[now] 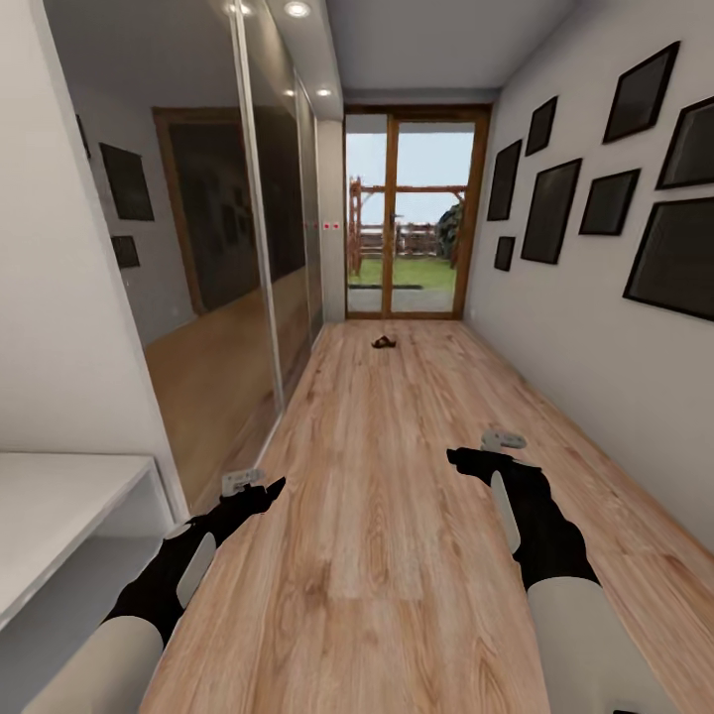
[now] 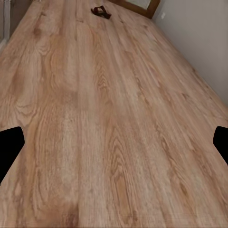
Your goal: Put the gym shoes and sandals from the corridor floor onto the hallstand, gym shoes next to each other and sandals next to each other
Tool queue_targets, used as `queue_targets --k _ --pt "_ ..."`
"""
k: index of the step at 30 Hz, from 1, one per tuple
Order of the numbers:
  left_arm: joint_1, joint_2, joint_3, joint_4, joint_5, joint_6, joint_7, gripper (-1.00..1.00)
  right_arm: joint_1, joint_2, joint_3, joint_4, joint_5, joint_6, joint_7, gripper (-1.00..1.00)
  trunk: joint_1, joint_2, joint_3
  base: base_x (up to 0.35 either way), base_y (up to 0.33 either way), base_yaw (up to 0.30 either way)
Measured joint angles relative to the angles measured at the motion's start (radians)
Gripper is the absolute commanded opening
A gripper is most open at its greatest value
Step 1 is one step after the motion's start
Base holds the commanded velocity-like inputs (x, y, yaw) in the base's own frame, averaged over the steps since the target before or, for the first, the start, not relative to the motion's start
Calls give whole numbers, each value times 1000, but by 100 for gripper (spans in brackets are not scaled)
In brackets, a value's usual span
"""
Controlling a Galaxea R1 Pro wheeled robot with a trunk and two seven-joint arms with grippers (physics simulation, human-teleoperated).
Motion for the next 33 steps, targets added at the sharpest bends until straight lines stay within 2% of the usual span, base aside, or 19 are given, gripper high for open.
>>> queue_targets --k 33 --pt "0 0 0 0 0 0 0 100 0 0 0 0 0 0 0 100 0 0 0 349 0 0"
